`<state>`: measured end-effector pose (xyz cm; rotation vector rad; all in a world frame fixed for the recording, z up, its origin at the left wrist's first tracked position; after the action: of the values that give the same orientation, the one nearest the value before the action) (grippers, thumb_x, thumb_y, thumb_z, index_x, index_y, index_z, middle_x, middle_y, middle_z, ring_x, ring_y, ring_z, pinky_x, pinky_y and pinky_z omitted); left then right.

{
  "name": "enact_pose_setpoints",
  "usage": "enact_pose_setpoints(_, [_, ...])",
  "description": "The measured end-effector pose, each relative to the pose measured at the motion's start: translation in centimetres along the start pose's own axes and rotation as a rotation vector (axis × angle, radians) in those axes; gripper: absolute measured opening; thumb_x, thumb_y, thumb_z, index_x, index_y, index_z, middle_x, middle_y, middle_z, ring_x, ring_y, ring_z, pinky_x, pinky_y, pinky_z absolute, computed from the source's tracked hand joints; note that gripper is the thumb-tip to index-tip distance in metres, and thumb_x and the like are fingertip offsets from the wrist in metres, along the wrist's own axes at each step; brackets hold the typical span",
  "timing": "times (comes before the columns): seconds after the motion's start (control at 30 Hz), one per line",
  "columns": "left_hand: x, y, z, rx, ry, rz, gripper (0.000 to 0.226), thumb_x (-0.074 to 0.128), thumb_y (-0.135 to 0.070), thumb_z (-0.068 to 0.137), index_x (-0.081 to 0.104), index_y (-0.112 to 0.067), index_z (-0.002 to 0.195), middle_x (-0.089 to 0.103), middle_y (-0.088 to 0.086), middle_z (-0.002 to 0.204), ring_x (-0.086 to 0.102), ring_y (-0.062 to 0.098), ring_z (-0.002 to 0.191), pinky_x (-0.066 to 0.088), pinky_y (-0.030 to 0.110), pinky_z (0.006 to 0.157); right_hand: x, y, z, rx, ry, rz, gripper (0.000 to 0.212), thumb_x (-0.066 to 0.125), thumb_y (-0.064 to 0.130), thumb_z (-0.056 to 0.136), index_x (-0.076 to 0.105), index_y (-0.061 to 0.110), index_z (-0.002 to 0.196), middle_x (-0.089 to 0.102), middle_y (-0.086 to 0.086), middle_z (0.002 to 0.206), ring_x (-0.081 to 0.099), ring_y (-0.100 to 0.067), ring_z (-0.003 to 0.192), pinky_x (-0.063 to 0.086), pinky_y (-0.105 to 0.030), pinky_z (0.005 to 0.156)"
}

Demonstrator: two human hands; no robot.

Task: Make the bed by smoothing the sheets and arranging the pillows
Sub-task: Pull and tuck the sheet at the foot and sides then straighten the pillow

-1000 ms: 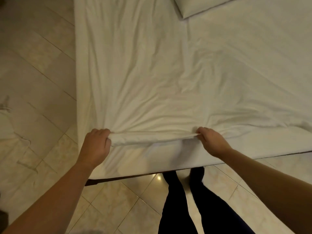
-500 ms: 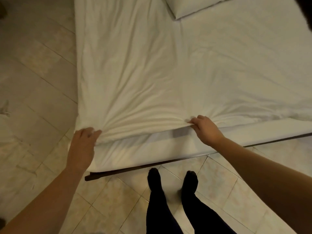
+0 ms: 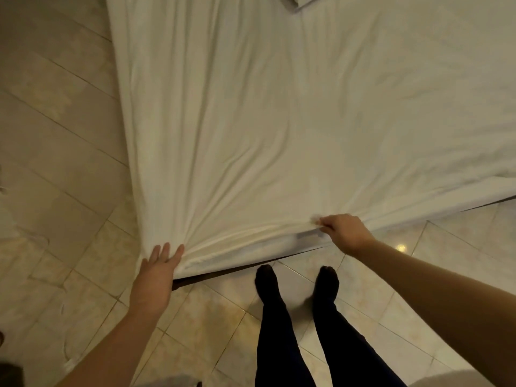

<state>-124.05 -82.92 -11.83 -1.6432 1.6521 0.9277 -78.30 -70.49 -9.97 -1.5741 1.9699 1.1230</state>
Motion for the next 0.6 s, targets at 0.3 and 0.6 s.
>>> enact_pose_setpoints(0.3, [0.4, 2.7, -1.1, -0.264, -0.17, -0.564, 0.099, 0.052, 0.019, 0.086, 0.028, -0.04, 0.162, 0.02, 0.002, 0.171, 0.019, 0.031, 0.156, 0.038, 0.05, 0.118, 2.5, -1.5, 0.7, 0.089, 0.035, -0.083, 0.028, 0.048, 0.036, 0.104, 0.072, 0.031, 0.117, 0.073, -0.003, 0.107, 0.065, -0.029, 0.093, 0.05, -0.037, 0.074])
enact_pose_setpoints(0.6, [3.3, 5.5, -0.8, -0.379, -0.062, -0.588, 0.092, 0.062, -0.004, 0.093, 0.013, -0.036, 0.164, 0.052, 0.008, 0.144, 0.059, 0.032, 0.118, 0.056, 0.048, 0.094, 3.7, -0.3, 2.6, 0.072, 0.025, -0.204, 0.03, 0.047, 0.033, 0.105, 0.07, 0.033, 0.125, 0.073, -0.005, 0.113, 0.067, -0.03, 0.099, 0.053, -0.037, 0.08])
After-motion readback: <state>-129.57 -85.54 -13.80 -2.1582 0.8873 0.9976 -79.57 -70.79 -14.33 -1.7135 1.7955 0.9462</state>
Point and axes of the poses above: each hand's wrist, its own z-axis towards the middle knuckle, its own x-axis out of the palm, y = z × x, the point moved 10 cm from there along z, towards the middle knuckle
